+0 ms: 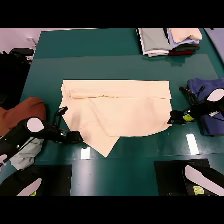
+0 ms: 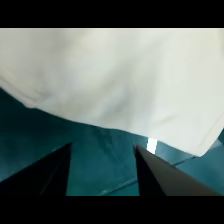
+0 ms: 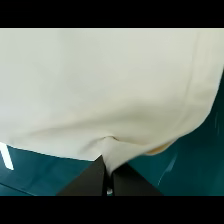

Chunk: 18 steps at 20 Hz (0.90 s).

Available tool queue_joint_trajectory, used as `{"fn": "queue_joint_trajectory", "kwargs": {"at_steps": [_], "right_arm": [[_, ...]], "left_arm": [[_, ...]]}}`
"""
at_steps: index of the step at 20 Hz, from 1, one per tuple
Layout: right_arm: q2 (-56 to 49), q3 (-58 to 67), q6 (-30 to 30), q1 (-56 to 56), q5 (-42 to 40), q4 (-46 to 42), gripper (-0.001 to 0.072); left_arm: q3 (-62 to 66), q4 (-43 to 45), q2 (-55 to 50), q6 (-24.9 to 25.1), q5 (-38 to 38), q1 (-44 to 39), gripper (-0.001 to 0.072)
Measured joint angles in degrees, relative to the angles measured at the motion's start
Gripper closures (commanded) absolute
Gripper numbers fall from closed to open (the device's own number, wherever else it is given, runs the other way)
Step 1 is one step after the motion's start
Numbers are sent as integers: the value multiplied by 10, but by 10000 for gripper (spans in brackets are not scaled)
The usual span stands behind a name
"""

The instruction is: Fold the shirts.

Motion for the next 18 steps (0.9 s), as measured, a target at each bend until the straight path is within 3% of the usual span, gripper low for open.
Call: {"fn": "queue_joint_trajectory", "kwargs": {"at_steps": [8,9,10,15,18], "right_arm": [[0,4,0,5,2,1,693],[0,4,0,5,3,1,693],[0,4,0,5,3,1,693],[11,5,-2,3,6,1,693],[47,5,-7,-13,12,-1,693]], "left_arm": [[-23,-58,-12,-54,140,-82,246],[-23,-62,-14,-60,153,-89,435],[-24,-61,-17,-64,163,-94,683],[-15,-59,-17,-73,175,-104,685],[21,-10,-8,-76,126,-105,686]]}}
